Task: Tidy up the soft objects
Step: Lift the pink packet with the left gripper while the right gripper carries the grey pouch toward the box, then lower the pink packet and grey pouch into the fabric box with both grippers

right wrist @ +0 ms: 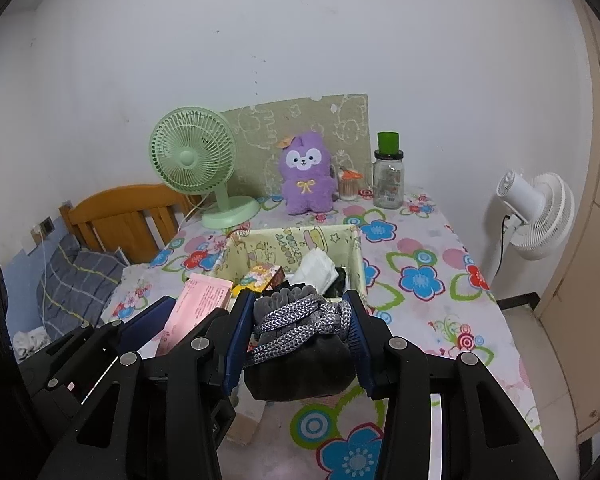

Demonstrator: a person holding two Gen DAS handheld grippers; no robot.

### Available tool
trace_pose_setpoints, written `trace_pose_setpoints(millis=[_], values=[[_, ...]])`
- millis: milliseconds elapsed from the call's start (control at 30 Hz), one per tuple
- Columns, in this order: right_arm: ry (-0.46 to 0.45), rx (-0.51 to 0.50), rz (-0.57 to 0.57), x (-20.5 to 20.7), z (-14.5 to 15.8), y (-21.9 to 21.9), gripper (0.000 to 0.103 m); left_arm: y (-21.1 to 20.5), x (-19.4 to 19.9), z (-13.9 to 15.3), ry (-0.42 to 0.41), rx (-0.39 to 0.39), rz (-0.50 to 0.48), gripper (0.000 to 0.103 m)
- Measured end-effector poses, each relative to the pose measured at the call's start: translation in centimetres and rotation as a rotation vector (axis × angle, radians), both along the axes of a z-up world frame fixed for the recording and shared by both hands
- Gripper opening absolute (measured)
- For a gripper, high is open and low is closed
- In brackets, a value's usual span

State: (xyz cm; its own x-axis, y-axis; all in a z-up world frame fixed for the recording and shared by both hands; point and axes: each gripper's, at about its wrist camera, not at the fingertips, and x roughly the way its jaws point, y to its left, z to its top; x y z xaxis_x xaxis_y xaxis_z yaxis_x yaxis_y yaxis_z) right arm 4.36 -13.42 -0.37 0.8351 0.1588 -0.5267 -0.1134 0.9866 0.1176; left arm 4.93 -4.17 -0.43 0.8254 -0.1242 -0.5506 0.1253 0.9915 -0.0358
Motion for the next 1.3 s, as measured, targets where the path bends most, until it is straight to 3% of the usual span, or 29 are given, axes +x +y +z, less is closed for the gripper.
trace_pose_setpoints(millis=[1300], values=[[0.027, -0.018, 0.071, 10.5, -0.5, 1.8, 0.048, 1.3, 8.8, -0.3, 0.045, 0.014, 0.041, 0.039]])
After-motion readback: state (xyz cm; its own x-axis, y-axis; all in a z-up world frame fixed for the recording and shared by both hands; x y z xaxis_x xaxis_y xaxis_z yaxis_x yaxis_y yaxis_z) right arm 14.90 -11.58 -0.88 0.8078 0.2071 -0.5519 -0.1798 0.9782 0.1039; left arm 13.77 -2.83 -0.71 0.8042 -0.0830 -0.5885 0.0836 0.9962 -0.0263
